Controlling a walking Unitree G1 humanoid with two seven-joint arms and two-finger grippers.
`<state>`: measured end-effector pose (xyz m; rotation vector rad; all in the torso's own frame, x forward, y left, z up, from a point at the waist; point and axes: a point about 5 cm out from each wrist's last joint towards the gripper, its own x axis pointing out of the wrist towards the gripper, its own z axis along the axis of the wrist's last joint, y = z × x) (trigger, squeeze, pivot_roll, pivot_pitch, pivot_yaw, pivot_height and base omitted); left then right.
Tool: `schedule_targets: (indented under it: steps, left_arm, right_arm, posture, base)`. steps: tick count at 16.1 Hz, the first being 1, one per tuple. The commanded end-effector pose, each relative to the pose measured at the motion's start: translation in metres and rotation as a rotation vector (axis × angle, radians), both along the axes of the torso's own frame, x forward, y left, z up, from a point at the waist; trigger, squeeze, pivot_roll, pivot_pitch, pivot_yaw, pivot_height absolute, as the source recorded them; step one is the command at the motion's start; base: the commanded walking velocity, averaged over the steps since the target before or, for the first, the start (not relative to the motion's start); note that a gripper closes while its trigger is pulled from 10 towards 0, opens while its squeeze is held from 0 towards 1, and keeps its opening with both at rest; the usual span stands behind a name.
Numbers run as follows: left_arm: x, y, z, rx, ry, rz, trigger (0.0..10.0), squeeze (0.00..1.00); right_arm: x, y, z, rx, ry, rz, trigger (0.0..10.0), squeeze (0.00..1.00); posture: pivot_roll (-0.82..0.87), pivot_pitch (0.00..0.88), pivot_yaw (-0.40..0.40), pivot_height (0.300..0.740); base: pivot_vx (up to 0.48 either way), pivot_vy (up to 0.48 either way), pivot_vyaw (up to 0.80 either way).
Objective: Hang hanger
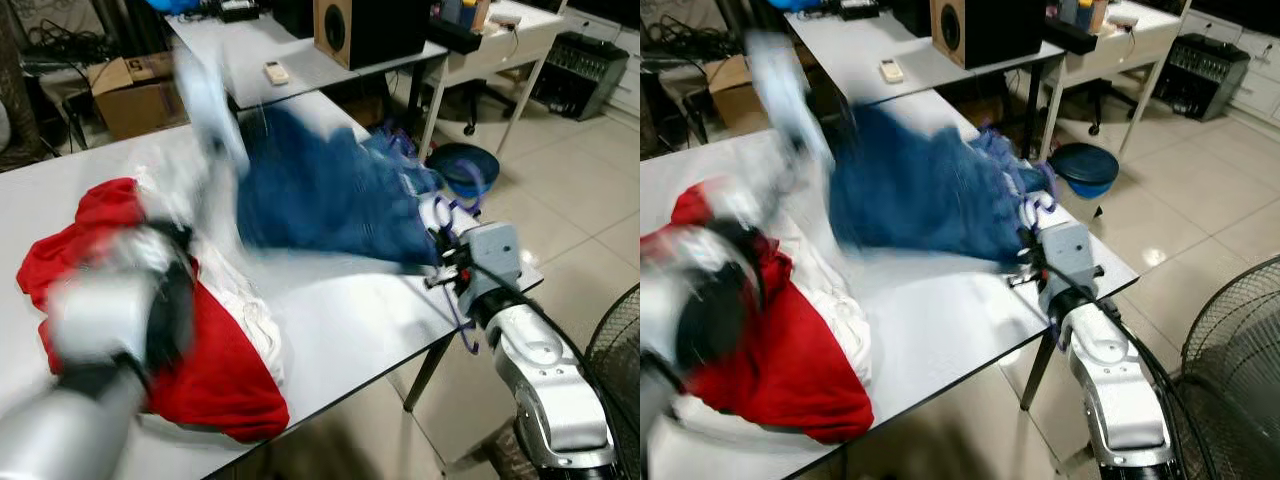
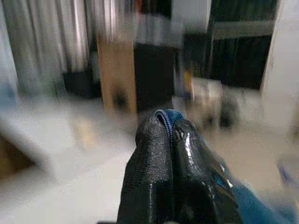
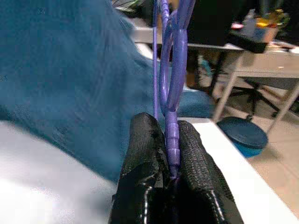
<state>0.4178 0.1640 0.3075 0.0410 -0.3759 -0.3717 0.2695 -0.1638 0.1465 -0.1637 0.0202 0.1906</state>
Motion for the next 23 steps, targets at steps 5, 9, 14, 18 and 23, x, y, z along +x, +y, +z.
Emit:
schedule_targets:
  steps: [5, 9, 14, 18, 23]
  left_arm:
    - [-0.015, -0.013, 0.068, 0.171, -0.320, -0.051, 0.0, 0.00]
    - [-0.013, -0.068, -0.013, 0.373, -0.101, -0.336, 0.0, 0.00]
    - [-0.023, -0.094, -0.102, 0.487, 0.158, -0.411, 0.0, 0.00]
    - [-0.042, -0.100, -0.149, 0.571, 0.309, -0.563, 10.0, 1.00]
    - [-0.066, -0.092, -0.181, 0.737, 0.427, -0.780, 10.0, 1.00]
  right_arm:
    - [0.008, -0.007, 0.013, 0.024, -0.093, -0.067, 10.0, 0.00]
    - [0.004, -0.002, 0.008, 0.029, -0.086, -0.064, 10.0, 0.00]
    - [0.004, -0.002, 0.007, 0.032, -0.085, -0.067, 10.0, 0.00]
    - [0.006, -0.001, 0.006, 0.034, -0.084, -0.066, 10.0, 0.00]
    - [0.007, 0.005, 0.005, 0.045, -0.089, -0.067, 10.0, 0.00]
  posture:
    - [-0.23, 0.000, 0.112, 0.740]
    - [-0.23, 0.000, 0.121, 0.740]
    - [-0.23, 0.000, 0.123, 0.740]
    - [-0.21, 0.000, 0.114, 0.740]
    - [-0.21, 0.000, 0.136, 0.740]
  base:
    - [0.000, 0.000, 0.00]
    - [0.000, 0.000, 0.00]
    - [0.000, 0.000, 0.00]
    - [0.000, 0.000, 0.00]
    - [0.000, 0.000, 0.00]
